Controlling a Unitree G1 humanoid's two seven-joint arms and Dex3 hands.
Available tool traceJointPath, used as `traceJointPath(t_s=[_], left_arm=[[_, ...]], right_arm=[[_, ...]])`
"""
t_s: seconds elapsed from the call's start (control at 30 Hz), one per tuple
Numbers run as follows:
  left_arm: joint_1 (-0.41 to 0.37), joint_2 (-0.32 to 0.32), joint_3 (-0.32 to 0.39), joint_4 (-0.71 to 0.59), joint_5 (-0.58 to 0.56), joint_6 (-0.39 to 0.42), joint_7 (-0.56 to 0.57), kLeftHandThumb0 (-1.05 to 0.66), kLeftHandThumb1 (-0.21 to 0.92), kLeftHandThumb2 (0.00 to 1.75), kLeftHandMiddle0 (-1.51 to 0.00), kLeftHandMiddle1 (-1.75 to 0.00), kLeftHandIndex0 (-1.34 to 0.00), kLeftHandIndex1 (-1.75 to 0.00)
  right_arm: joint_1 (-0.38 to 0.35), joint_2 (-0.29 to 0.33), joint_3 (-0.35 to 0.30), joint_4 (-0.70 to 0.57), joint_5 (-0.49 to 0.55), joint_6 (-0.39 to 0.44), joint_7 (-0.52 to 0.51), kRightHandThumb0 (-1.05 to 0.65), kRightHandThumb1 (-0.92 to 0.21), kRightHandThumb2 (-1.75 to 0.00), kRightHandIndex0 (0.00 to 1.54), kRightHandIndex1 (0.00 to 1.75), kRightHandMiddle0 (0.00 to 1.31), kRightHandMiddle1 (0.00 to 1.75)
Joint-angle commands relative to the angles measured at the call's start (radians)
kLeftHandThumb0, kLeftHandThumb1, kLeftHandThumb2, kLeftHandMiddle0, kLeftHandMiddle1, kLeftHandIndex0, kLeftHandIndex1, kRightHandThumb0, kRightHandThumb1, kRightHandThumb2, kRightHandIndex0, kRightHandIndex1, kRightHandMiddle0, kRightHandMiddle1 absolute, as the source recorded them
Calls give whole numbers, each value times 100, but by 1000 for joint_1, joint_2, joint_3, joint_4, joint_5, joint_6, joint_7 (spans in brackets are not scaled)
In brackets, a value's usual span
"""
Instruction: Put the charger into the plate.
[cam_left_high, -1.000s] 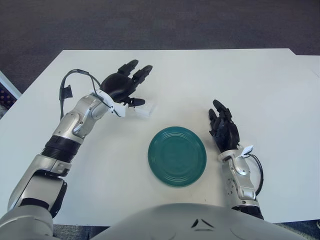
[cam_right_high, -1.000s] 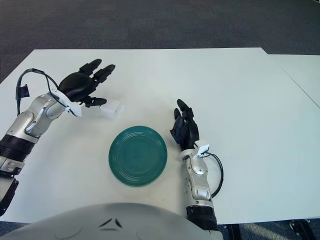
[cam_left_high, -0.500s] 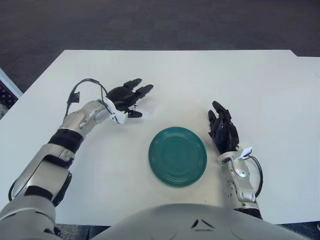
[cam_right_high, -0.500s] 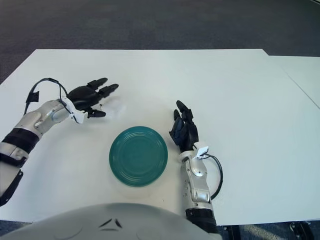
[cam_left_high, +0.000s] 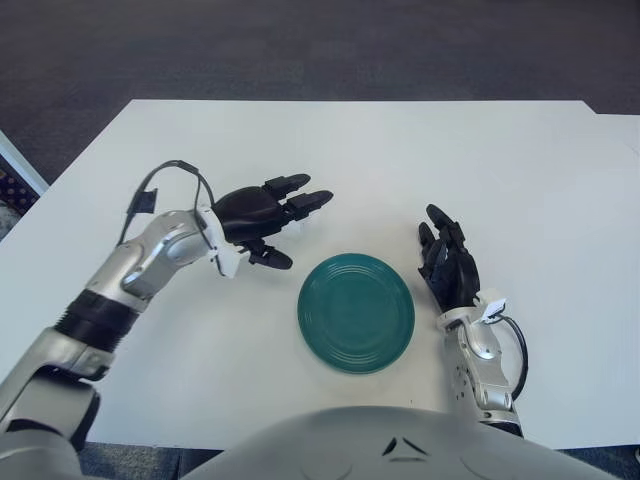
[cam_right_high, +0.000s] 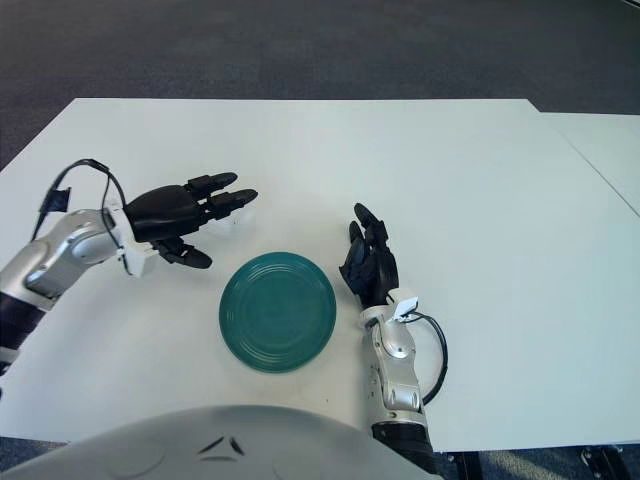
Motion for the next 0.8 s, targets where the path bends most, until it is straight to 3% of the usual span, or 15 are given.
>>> traceJointPath(t_s=[0.0,0.23,0.37,0.57,0.77], left_arm=[[24,-2,14,6,-18,-23,-5,-95,92,58,0,0,-5,-5],[18,-46,26,56,-39,-74,27,-95,92,61,0,0,-4,-6],[-37,-82,11,197,-5,-122,65,-97,92,58,0,0,-3,-7],[-74,-93,-14,183,35,-83,2,-97,92,44,0,0,-3,-13],[-97,-137,-41,240,163,-5,60,-92,92,28,0,0,0,-30]], right_arm=[[33,1,2,41,-4,53,-10,-83,-92,-85,11,0,0,48],[35,6,5,38,-7,54,-17,-81,-92,-86,11,0,0,48],[40,9,8,37,-6,47,-18,-80,-92,-85,11,0,0,48],[46,14,12,35,-1,44,-21,-81,-92,-84,12,0,0,51],[50,11,17,37,-3,35,-22,-82,-92,-84,12,0,0,53]])
